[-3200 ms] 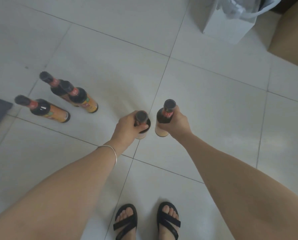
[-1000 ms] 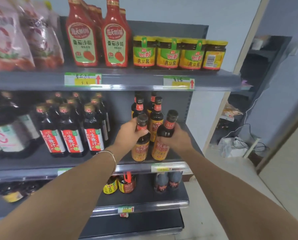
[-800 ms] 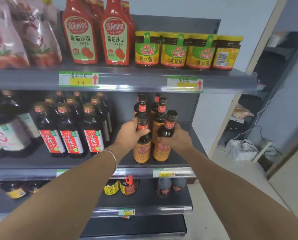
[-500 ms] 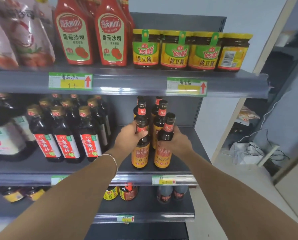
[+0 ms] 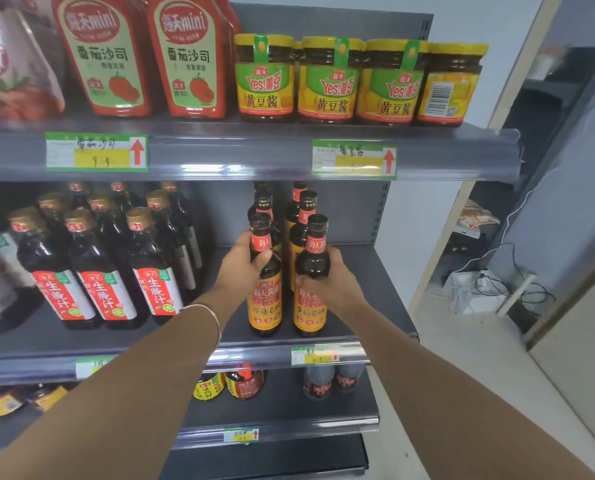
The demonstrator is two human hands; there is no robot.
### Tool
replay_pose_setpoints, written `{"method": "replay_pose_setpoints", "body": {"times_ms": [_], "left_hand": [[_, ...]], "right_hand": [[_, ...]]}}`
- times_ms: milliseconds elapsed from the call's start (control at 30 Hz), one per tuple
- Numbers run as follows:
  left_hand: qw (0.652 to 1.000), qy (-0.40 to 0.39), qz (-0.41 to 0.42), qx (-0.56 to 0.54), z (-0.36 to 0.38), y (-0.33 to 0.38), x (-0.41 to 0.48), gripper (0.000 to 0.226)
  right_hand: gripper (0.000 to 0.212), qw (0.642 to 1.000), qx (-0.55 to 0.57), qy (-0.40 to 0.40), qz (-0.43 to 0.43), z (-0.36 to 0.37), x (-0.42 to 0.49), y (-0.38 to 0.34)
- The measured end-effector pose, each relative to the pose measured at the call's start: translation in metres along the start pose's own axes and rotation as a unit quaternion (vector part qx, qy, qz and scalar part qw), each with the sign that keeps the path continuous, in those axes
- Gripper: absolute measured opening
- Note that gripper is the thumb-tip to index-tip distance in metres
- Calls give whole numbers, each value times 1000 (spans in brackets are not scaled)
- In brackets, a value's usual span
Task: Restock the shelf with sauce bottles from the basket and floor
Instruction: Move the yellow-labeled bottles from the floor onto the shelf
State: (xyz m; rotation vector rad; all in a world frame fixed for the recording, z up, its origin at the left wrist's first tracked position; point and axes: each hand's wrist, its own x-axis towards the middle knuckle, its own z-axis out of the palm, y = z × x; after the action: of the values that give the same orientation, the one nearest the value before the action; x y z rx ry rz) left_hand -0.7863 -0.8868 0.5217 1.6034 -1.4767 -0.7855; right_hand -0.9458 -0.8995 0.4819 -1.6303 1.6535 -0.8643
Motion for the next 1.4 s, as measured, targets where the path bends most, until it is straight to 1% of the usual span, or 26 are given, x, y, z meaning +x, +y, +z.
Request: {"method": "replay_pose_setpoints", "body": {"times_ms": [100,167,267,333,400,467,567,667,800,967,1167,1400], "left_hand": [[1000,3,10,-19,2,-6,-4,44],[999,5,7,-37,5,-13,-8,59],[999,8,-23,-44,13,-25,-14,78],[998,9,-40,-55,19,-31,-15,83],[997,22,-47,-55,21,-32,-13,78],[997,20,-42,-57,22,-32,-8,73],[998,-5,-33,-59,20,-32,-2,75],[998,-24,-34,-55,18,-33,3,78],[998,-31,-34,-52,18,-33,5,77],[997,-42,-39,-41,18,-33,5,77],[998,-25,-38,-38,21,-33,2,76],[997,-37,-53,-36,21,-34,4,80]], "right_hand": [[87,1000,20,18,0,6,-2,12],[93,999,26,16,14,14,-1,26],[90,998,29,14,55,26,-3,41],[81,997,21,18,70,32,-4,43],[72,997,12,18,69,34,-1,43],[68,998,8,9,62,32,3,43],[69,998,10,-1,57,28,10,43],[70,998,6,-33,53,20,16,43],[70,996,-8,-65,57,14,21,45],[68,996,-5,-63,56,17,19,46],[68,997,-19,-54,54,18,18,46],[67,996,-17,-51,65,18,14,43]]}}
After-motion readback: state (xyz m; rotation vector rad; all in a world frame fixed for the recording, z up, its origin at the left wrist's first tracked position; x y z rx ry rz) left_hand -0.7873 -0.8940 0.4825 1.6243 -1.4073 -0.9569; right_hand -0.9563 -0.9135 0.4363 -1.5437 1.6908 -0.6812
